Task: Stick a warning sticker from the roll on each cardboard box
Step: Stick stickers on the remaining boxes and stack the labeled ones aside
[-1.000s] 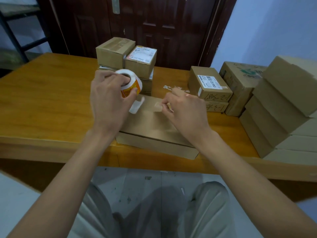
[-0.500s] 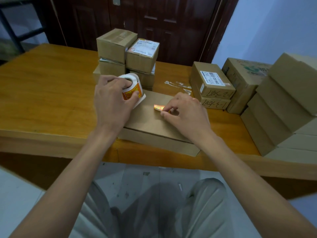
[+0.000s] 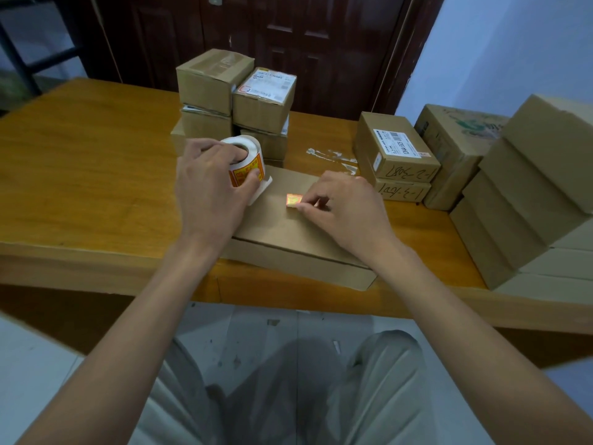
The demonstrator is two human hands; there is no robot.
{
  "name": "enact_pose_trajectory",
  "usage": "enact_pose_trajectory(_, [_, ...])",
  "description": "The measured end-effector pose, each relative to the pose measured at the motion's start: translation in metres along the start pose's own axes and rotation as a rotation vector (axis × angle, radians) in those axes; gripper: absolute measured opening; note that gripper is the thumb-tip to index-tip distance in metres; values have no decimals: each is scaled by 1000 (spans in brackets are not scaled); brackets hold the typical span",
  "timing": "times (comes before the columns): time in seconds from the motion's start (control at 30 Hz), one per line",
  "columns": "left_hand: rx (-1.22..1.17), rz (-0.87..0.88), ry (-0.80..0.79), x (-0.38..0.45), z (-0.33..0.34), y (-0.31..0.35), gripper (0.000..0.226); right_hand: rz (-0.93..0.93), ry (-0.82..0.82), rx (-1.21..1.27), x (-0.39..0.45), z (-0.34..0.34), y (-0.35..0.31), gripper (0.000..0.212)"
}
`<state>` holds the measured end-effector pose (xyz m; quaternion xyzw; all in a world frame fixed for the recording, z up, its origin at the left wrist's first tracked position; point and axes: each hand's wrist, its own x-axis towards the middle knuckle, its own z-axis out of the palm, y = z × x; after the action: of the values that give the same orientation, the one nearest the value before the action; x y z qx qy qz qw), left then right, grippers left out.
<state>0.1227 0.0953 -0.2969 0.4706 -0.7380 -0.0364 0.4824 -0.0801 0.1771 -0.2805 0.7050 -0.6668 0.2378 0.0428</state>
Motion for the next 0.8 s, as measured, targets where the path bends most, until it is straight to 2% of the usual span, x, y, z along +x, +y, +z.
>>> enact_pose_trajectory(0.1, [1,1,2,1,1,-2,31,-27,-87,-83,-7,-5,1,26])
enact_pose_trajectory(0.2, [9,9,-4,1,2,-2,31,-7,-43,-66,-17,-12,4,32])
enact_pose_trajectory(0.27, [13,16,-7,0,2,-2,30,3,-54,-24,-22,-15,7,44])
enact_pose_trajectory(0.33, [17,20,-5,0,2,-3,30,22,-220,-7,-23,-17,7,57])
enact_pose_trajectory(0.43, [33,17,-17,0,2,-1,32,-25,-414,-67,-24,-15,6,58])
enact_pose_trajectory(0.47, [21,5,-27,0,2,-1,33,-24,-407,-42,-25,-15,9,56])
enact_pose_trajectory(0.53, [-55,-59,-34,-1,2,-3,33,33,-293,67,-30,-18,15,54])
enact_pose_trajectory(0.67, [-313,-295,-21,2,-1,-5,19,443,36,362,-51,-23,30,56])
enact_pose_trajectory(0.73, [-512,-446,18,-2,3,-5,11,624,12,600,-63,-21,28,60])
enact_pose_trajectory(0.8, [-673,-594,86,-8,10,-6,12,693,-13,795,-71,-15,23,65])
